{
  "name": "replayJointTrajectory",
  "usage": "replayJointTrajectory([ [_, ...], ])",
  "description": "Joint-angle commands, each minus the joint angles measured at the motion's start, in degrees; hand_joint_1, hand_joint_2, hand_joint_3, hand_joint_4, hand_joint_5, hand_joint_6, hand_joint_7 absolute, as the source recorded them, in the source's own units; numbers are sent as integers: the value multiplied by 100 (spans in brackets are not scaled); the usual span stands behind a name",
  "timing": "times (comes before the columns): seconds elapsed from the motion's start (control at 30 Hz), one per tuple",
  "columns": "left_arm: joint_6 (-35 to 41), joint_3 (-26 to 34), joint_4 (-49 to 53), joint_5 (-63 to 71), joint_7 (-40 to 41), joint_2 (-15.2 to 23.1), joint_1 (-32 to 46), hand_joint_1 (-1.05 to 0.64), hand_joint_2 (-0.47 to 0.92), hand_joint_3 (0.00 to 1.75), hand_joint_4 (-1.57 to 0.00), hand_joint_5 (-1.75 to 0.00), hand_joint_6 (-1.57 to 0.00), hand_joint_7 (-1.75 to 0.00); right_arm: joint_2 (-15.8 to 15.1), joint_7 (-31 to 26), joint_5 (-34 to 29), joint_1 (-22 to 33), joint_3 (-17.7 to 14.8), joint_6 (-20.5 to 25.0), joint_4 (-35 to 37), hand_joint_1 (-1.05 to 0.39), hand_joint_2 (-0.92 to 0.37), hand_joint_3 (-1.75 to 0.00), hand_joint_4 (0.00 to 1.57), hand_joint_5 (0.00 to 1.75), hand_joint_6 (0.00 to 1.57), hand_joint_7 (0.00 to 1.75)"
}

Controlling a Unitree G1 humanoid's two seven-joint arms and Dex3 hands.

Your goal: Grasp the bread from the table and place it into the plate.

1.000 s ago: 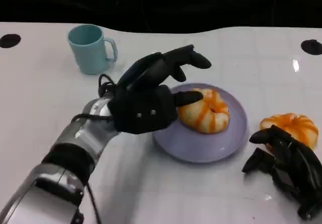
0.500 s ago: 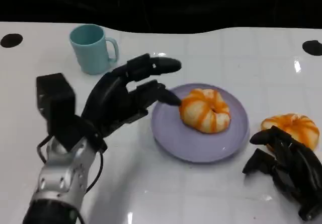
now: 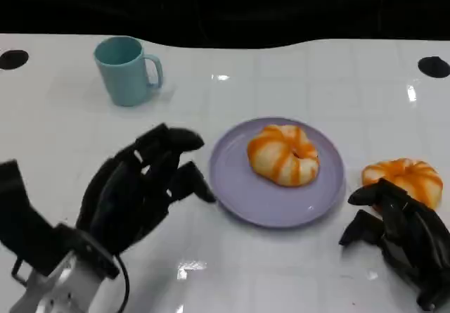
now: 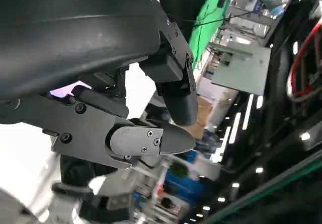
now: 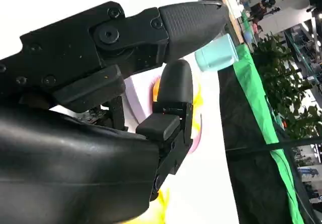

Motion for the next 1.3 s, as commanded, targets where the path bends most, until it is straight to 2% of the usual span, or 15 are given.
replayJointTrajectory([
  [0.03,418,263,-74,-552,-192,-8,383,-56,92,43,-65,-173,-60,-124,-63,1,-18,52,-19,34,101,-53,-92,-26,68,158,61,124],
  [0.27,572,379,91,-584,-367,119,646,-57,92,36,-70,-174,-63,-138,-46,64,79,40,-56,138,87,-53,-92,-25,66,156,61,122],
  [0.53,526,387,138,-521,-319,84,755,-57,92,34,-71,-175,-63,-140,-28,-8,57,59,-59,207,10,-53,-92,-24,67,155,62,120],
  [0.57,495,388,163,-486,-272,53,828,-56,92,30,-78,-175,-64,-156,-17,-78,38,77,-47,252,-52,-54,-92,-23,67,155,64,121],
  [0.6,473,390,179,-460,-243,31,878,-55,92,29,-80,-175,-63,-162,-10,-130,26,92,-37,288,-101,-55,-92,-22,67,155,64,121],
  [0.73,508,377,157,-348,-123,1,952,-55,92,25,-85,-175,-62,-173,6,5,160,115,-79,428,-172,-55,-92,-20,64,157,61,123],
  [1.3,433,350,202,-187,-144,-80,979,-54,92,24,-86,-175,-61,-175,-25,-59,108,185,-42,436,-306,-54,-92,-22,65,157,61,125],
])
